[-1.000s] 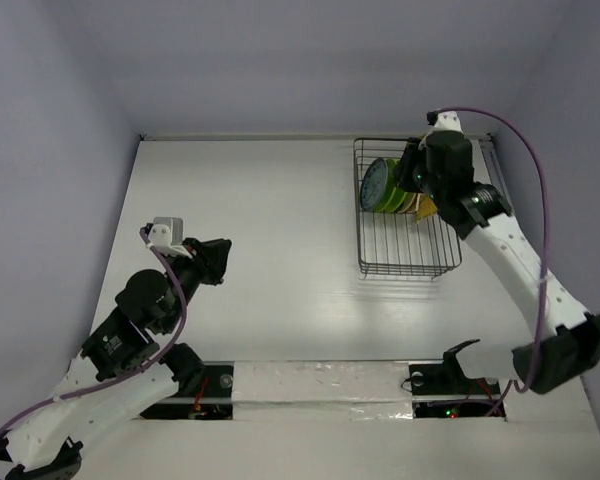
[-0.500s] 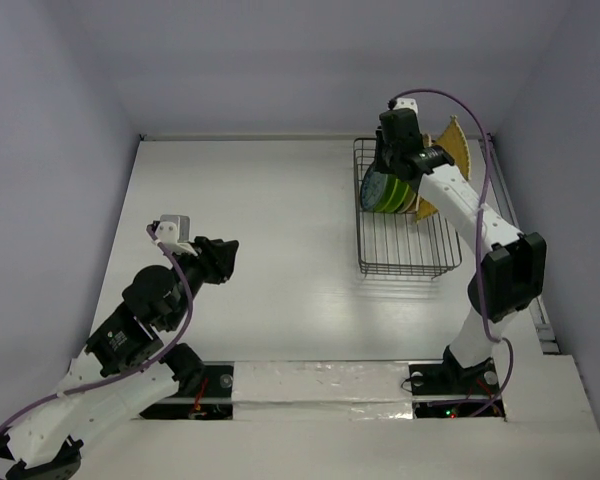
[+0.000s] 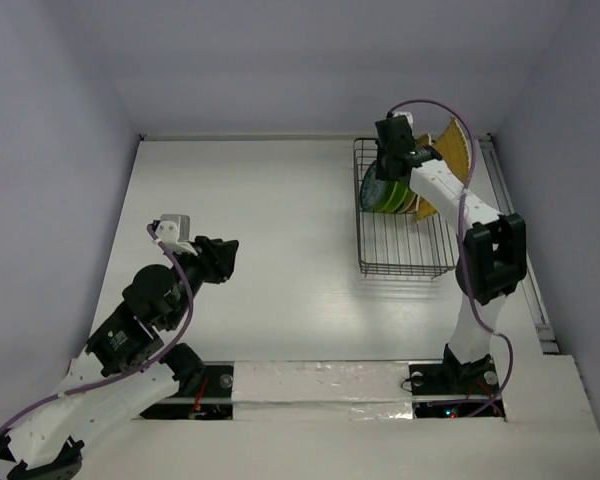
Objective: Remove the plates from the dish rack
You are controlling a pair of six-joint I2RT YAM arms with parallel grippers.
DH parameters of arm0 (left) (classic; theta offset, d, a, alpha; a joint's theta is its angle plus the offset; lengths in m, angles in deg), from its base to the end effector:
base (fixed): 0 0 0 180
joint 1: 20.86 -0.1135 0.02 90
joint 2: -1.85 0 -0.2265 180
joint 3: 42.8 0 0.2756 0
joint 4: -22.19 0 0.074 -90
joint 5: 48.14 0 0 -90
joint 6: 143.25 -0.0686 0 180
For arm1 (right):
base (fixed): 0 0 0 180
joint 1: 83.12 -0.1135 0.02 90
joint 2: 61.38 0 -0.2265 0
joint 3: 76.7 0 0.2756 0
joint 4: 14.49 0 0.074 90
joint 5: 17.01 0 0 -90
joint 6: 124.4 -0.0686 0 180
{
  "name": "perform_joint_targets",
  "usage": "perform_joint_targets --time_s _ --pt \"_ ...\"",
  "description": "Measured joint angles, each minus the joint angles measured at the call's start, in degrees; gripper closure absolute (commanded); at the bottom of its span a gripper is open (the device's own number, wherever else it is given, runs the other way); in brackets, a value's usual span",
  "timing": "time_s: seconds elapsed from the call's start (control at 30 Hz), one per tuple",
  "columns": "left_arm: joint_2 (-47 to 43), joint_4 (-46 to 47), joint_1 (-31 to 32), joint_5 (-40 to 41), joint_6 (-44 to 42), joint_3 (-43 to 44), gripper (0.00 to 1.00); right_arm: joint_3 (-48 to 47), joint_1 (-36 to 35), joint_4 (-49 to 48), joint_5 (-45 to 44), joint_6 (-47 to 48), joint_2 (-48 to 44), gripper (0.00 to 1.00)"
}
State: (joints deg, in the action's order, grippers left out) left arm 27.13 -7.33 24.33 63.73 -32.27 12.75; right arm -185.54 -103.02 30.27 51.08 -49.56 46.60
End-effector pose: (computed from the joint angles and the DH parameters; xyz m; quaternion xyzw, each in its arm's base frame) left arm 0.1526 -0.1174 0.3510 0.0126 0.7027 -0.2698 0.6582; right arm 0.4456 0.1341 0.2376 0.0370 0.9057 -0.0510 0.4192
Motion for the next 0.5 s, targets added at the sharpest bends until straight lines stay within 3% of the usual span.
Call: perform_joint_targets --time_s 0.2,0.37,0.5 --pt "0.0 0.0 -0.7 -0.3 -0.2 0.0 0.63 -0.5 0.1 0.1 -0.3 0.0 2.6 0.77" --pt "0.1 0.0 -1.6 -0.7 -0.2 0.0 0.63 -0.8 0.3 0.3 -1.7 0.2 3.2 0.91" --pt "0.1 0.1 -2.2 -0.9 -0.2 0.0 0.63 -1.5 0.3 1.0 -2.9 0.4 3.2 0.95"
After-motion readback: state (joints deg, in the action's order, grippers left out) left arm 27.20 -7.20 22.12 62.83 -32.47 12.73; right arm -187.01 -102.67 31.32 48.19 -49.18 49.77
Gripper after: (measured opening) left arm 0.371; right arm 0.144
